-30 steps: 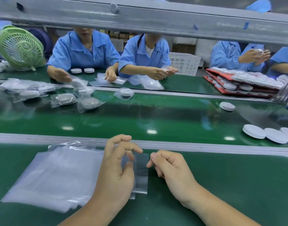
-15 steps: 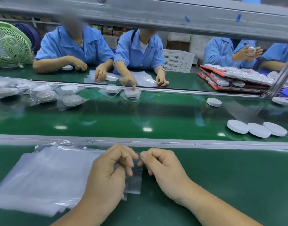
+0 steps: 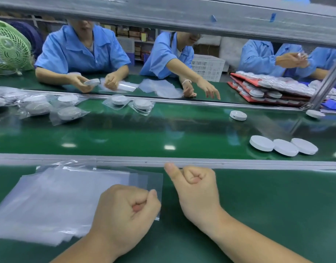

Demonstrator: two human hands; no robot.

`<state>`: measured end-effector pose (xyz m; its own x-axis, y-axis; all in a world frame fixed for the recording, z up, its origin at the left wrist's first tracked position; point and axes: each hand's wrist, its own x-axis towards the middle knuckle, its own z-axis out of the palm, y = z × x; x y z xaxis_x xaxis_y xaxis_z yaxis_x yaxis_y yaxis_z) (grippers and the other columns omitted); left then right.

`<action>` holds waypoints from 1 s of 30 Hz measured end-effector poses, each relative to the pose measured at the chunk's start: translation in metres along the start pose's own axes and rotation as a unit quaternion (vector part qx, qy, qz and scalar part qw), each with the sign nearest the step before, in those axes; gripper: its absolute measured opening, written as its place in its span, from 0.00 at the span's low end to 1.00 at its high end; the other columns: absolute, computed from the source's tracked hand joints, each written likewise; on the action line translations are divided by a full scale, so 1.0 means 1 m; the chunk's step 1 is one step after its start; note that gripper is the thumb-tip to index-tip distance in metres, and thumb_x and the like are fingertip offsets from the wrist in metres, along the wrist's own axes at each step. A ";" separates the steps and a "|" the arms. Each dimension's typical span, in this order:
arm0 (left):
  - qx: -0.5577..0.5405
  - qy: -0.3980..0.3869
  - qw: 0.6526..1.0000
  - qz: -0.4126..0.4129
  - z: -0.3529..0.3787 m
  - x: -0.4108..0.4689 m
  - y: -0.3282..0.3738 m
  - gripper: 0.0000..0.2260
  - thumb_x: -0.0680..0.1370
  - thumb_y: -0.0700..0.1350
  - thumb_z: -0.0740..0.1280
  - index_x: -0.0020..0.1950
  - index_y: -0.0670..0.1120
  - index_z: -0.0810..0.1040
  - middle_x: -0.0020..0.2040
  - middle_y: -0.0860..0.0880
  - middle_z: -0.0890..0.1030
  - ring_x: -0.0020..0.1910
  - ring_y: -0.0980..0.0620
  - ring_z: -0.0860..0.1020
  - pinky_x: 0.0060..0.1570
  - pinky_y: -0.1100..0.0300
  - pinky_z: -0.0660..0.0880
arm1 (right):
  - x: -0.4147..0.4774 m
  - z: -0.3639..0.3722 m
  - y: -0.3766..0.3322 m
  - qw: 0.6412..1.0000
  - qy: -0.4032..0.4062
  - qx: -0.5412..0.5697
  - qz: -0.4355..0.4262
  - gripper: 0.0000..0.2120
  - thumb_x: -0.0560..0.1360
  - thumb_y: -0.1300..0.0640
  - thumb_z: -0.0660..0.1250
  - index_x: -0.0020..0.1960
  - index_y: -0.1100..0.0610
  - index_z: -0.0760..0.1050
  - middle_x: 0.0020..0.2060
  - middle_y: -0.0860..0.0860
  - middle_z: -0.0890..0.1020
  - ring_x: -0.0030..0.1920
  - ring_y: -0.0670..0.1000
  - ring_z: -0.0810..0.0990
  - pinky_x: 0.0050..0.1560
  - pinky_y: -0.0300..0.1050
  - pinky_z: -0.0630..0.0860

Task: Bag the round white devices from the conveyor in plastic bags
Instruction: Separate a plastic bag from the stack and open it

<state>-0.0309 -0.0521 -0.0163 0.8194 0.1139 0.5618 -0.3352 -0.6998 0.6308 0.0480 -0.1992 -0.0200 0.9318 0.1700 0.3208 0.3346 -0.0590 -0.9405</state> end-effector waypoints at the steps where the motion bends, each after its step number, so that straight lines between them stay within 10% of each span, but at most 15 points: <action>1: 0.089 -0.009 0.996 0.017 0.001 0.000 0.000 0.18 0.73 0.53 0.62 0.30 0.49 0.57 0.25 0.49 0.61 0.24 0.55 0.60 0.23 0.59 0.61 | -0.004 0.001 -0.002 1.000 -0.007 0.000 0.000 0.34 0.76 0.53 0.76 0.27 0.49 0.51 0.26 0.43 0.53 0.29 0.48 0.52 0.29 0.39 0.55; 6: 0.240 -0.090 0.966 0.024 0.008 0.002 -0.006 0.04 0.71 0.57 0.63 0.42 0.58 0.71 0.38 0.61 0.70 0.39 0.57 0.71 0.34 0.62 0.69 | -0.008 -0.002 0.002 1.000 0.000 0.001 -0.002 0.29 0.70 0.40 0.72 0.28 0.48 0.54 0.26 0.43 0.56 0.30 0.47 0.55 0.31 0.41 0.57; 10: 0.218 -0.139 0.966 -0.012 0.003 0.005 -0.026 0.14 0.77 0.58 0.65 0.63 0.62 0.77 0.52 0.67 0.79 0.54 0.62 0.74 0.51 0.67 0.72 | 0.029 -0.031 0.015 0.962 0.053 -0.238 -0.126 0.12 0.73 0.37 0.67 0.41 0.42 0.68 0.41 0.38 0.74 0.46 0.44 0.74 0.50 0.42 0.70; 15: 0.192 -0.171 0.966 0.010 -0.003 0.009 -0.032 0.04 0.73 0.59 0.74 0.48 0.65 0.85 0.46 0.70 0.80 0.48 0.67 0.73 0.46 0.74 0.71 | 0.126 -0.129 0.053 0.814 0.048 -0.576 0.063 0.31 0.75 0.35 0.64 0.76 0.40 0.64 0.80 0.52 0.61 0.81 0.56 0.55 0.75 0.61 0.60; 18: 0.203 -0.166 0.964 0.033 -0.005 0.011 -0.027 0.04 0.68 0.56 0.77 0.37 0.63 0.84 0.39 0.69 0.79 0.41 0.65 0.76 0.33 0.71 0.76 | 0.158 -0.193 0.075 0.761 -0.032 -0.634 0.132 0.28 0.80 0.39 0.62 0.79 0.40 0.62 0.80 0.49 0.63 0.79 0.56 0.60 0.75 0.60 0.63; 22: 0.178 -0.197 0.964 0.011 -0.010 0.013 -0.033 0.13 0.74 0.57 0.66 0.29 0.60 0.71 0.42 0.66 0.79 0.49 0.66 0.75 0.48 0.69 0.75 | 0.178 -0.215 0.068 0.716 -0.090 -0.689 0.069 0.24 0.82 0.60 0.62 0.74 0.42 0.69 0.65 0.49 0.81 0.58 0.57 0.80 0.51 0.50 0.76; 27: 0.133 -0.114 0.984 -0.031 -0.017 0.010 -0.028 0.05 0.71 0.58 0.66 0.40 0.64 0.81 0.46 0.77 0.77 0.50 0.73 0.73 0.43 0.76 0.72 | 0.134 -0.154 0.029 0.826 -0.151 -0.534 -0.104 0.17 0.83 0.57 0.62 0.66 0.38 0.73 0.60 0.38 0.81 0.57 0.48 0.80 0.54 0.39 0.71; 30: 0.116 -0.071 0.990 -0.041 -0.021 0.014 -0.026 0.08 0.74 0.60 0.65 0.42 0.65 0.83 0.49 0.79 0.76 0.54 0.70 0.74 0.48 0.73 0.72 | 0.074 -0.107 0.005 0.829 -0.301 -0.421 -0.212 0.12 0.85 0.49 0.57 0.64 0.36 0.72 0.63 0.30 0.75 0.62 0.37 0.76 0.62 0.28 0.64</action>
<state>-0.0204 -0.0174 -0.0137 0.9022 0.0877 0.4223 -0.1625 -0.8379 0.5211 0.1338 -0.2922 0.0107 0.5499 0.7966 0.2509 0.8305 -0.4899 -0.2650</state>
